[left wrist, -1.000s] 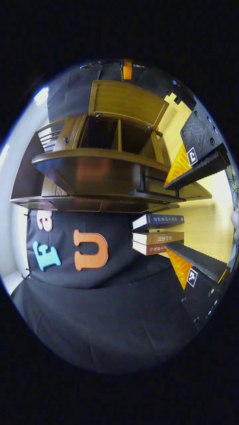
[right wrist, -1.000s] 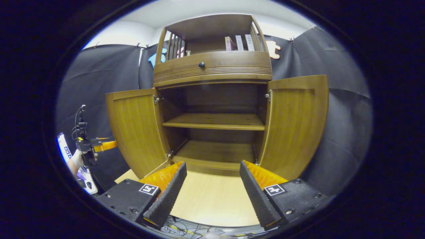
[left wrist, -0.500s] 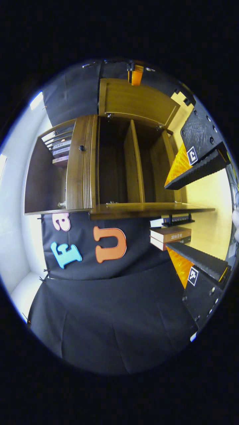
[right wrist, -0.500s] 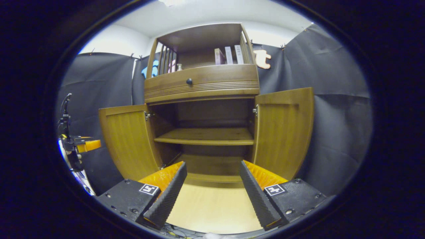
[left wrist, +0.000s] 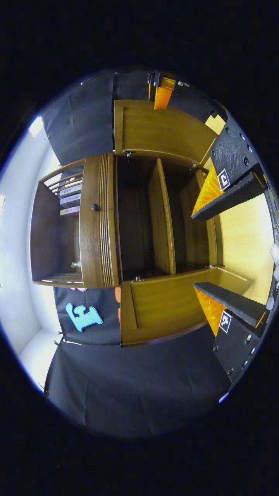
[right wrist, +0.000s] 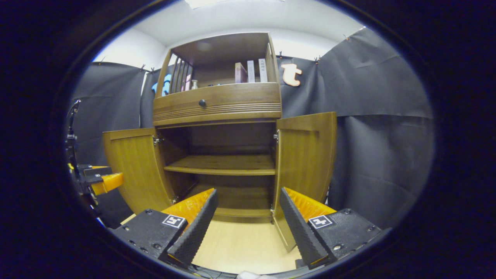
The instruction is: Open the right door of the double-door shoe cabinet with the right hand, and open the left door with the left hand.
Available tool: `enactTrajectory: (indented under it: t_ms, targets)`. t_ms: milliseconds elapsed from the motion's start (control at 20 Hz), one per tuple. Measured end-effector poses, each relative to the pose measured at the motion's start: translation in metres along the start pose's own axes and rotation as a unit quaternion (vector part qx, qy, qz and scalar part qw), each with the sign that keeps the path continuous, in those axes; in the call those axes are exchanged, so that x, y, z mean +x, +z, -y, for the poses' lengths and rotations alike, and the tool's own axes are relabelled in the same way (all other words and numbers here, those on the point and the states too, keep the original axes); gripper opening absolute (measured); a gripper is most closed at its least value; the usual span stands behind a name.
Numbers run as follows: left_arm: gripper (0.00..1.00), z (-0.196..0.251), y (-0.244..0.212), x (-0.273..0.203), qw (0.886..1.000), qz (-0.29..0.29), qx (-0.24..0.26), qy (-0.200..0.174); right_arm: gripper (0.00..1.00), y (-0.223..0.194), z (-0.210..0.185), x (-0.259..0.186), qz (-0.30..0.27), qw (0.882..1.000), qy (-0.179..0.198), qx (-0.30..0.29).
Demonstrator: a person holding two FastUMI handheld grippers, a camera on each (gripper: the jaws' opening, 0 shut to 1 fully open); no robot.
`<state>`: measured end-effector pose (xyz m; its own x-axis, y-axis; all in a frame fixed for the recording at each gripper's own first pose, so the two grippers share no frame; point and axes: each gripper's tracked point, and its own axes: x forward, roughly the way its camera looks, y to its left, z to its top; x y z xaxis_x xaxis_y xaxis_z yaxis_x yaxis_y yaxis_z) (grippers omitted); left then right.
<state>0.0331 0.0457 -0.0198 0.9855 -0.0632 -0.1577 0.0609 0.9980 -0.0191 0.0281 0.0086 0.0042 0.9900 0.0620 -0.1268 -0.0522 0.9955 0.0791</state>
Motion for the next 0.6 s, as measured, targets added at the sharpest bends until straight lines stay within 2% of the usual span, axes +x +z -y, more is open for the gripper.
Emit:
enactTrajectory:
  t_ms: [300, 350, 400, 600]
  targets:
    - [0.96, 0.039, 0.000, -0.005, 1.000, 0.019, -0.015, -0.013, 1.00, -0.009, 0.012, -0.004, 0.002, 1.000, -0.029, -0.007]
    - [1.00, 0.040, 0.002, -0.007, 1.000, 0.021, -0.015, -0.012, 1.00, -0.012, 0.011, -0.004, -0.002, 1.000, -0.027, -0.008]
    - [0.96, 0.040, 0.004, -0.008, 1.000, 0.021, -0.012, -0.011, 1.00, -0.015, 0.009, -0.004, -0.005, 1.000, -0.026, -0.008]
    - [0.96, 0.030, 0.009, -0.014, 0.999, 0.032, -0.001, -0.002, 1.00, -0.012, 0.005, -0.006, -0.003, 1.000, -0.022, -0.010]
